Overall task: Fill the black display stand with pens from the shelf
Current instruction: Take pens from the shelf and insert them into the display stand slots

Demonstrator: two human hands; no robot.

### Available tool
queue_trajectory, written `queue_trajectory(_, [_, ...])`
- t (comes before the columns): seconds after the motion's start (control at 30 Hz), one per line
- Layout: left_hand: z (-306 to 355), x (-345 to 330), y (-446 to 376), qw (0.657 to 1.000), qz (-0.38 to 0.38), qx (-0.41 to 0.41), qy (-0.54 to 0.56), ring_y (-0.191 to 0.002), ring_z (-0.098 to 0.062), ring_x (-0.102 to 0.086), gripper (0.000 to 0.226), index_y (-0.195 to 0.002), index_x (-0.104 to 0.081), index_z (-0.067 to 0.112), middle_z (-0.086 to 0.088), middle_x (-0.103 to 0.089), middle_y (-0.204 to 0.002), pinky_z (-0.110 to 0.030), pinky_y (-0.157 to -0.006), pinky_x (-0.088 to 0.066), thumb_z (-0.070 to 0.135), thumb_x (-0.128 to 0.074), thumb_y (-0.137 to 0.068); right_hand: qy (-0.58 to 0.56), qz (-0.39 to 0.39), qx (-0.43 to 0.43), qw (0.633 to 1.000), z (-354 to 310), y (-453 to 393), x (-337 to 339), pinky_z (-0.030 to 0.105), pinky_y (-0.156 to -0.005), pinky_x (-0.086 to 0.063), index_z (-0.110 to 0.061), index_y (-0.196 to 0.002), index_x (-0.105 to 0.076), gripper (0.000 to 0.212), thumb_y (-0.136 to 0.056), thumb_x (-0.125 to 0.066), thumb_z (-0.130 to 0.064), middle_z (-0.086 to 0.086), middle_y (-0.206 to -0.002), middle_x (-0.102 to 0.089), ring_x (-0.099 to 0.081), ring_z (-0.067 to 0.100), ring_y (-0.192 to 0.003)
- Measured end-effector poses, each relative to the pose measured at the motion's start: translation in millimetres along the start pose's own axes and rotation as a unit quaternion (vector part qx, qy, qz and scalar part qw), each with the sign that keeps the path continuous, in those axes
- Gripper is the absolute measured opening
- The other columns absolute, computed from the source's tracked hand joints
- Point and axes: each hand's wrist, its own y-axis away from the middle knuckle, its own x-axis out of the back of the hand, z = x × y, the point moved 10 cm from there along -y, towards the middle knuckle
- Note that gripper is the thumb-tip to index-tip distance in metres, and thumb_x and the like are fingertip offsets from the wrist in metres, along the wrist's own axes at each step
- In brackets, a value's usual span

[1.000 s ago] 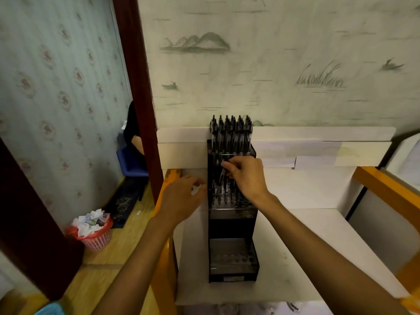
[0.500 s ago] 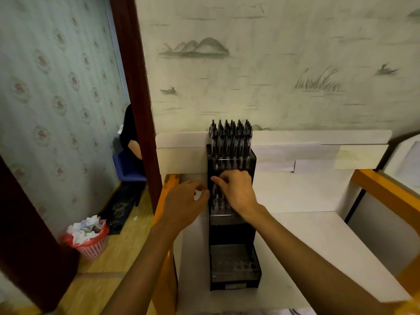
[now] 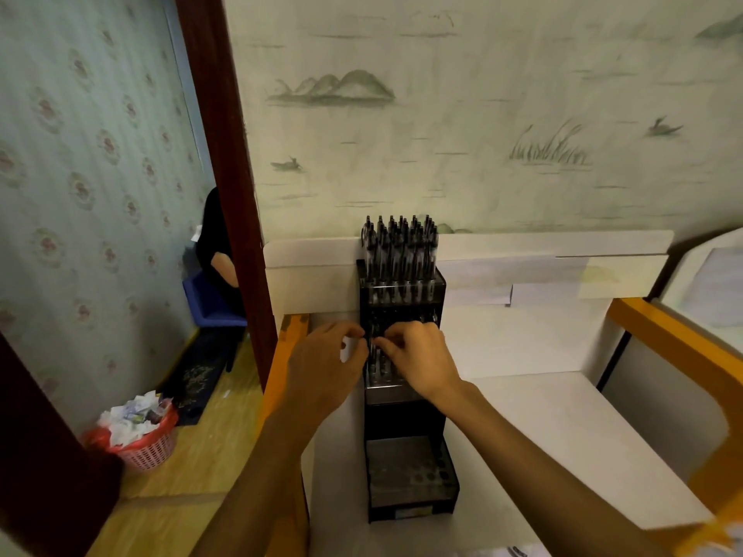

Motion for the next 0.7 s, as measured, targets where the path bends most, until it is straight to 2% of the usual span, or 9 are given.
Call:
queue_trajectory(0.1, [21.1, 1.0, -0.2, 0.999, 0.014, -0.029, 0.034, -0.085, -0.013, -0.064, 0.014, -0.104, -0.071, 0.015, -0.001, -0.069, -0.098, -0.026, -0.078, -0.053, 0.019, -0.069, -0.091, 0.043, 0.027, -0.002, 0.999, 13.8, 15.1, 20.5, 0.032, -0.071, -0.057, -0.024, -0.101, -0.075, 0.019, -0.096, -0.059, -0.034, -0.003, -0.088, -0.075, -0.068, 0.015, -0.076])
queue_trajectory(0.17, [36.8, -11.1, -2.1, 0.998, -0.001, -0.045, 0.052, -0.087, -0.009, -0.062, 0.016, -0.108, -0.068, 0.021, 0.004, -0.068, -0.100, -0.028, -0.079, -0.054, 0.025, -0.065, -0.093, 0.067, 0.020, -0.022, 0.997, 32.3, 24.9, 33.3, 0.035, -0.076, -0.057, -0.026, -0.106, -0.072, 0.020, -0.095, -0.057, -0.034, -0.003, -0.096, -0.075, -0.069, 0.018, -0.083])
queue_trajectory(0.27, [63.2, -46.3, -4.5, 0.993, -0.063, -0.071, 0.068, -0.091, -0.007, -0.058, 0.019, -0.113, -0.064, 0.029, 0.010, -0.063, -0.104, -0.032, -0.081, -0.054, 0.033, -0.060, -0.094, 0.075, 0.000, -0.043, 0.996, 60.7, 44.1, 52.7, 0.027, -0.087, -0.053, -0.025, -0.116, -0.070, 0.025, -0.096, -0.057, -0.033, -0.003, -0.113, -0.073, -0.068, 0.017, -0.100])
queue_trajectory(0.37, [94.2, -78.7, -2.6, 0.987, -0.100, -0.101, 0.075, -0.096, -0.006, -0.059, 0.026, -0.118, -0.063, 0.033, 0.013, -0.063, -0.111, -0.035, -0.085, -0.054, 0.037, -0.060, -0.093, 0.096, -0.009, -0.070, 0.993, 88.2, 67.1, 75.7, 0.022, -0.089, -0.043, -0.024, -0.124, -0.066, 0.031, -0.097, -0.057, -0.036, -0.003, -0.126, -0.067, -0.063, 0.015, -0.111])
queue_trajectory(0.57, [167.1, -144.0, 13.7, 0.970, -0.180, -0.138, 0.082, -0.119, -0.012, -0.056, 0.035, -0.130, -0.058, 0.034, 0.013, -0.059, -0.132, -0.040, -0.101, -0.047, 0.040, -0.056, -0.095, 0.121, 0.014, -0.130, 0.984, 150.5, 120.5, 141.9, 0.028, -0.086, -0.046, -0.028, -0.124, -0.063, 0.030, -0.097, -0.056, -0.040, -0.007, -0.126, -0.065, -0.061, 0.014, -0.111])
queue_trajectory(0.7, [225.0, -189.4, 29.7, 0.960, -0.222, -0.147, 0.083, -0.126, -0.012, -0.052, 0.038, -0.134, -0.053, 0.035, 0.012, -0.054, -0.139, -0.041, -0.107, -0.043, 0.043, -0.054, -0.097, 0.133, 0.027, -0.158, 0.978, 191.8, 160.7, 188.6, 0.032, -0.093, -0.051, -0.026, -0.126, -0.063, 0.032, -0.097, -0.056, -0.038, -0.006, -0.128, -0.064, -0.061, 0.014, -0.113])
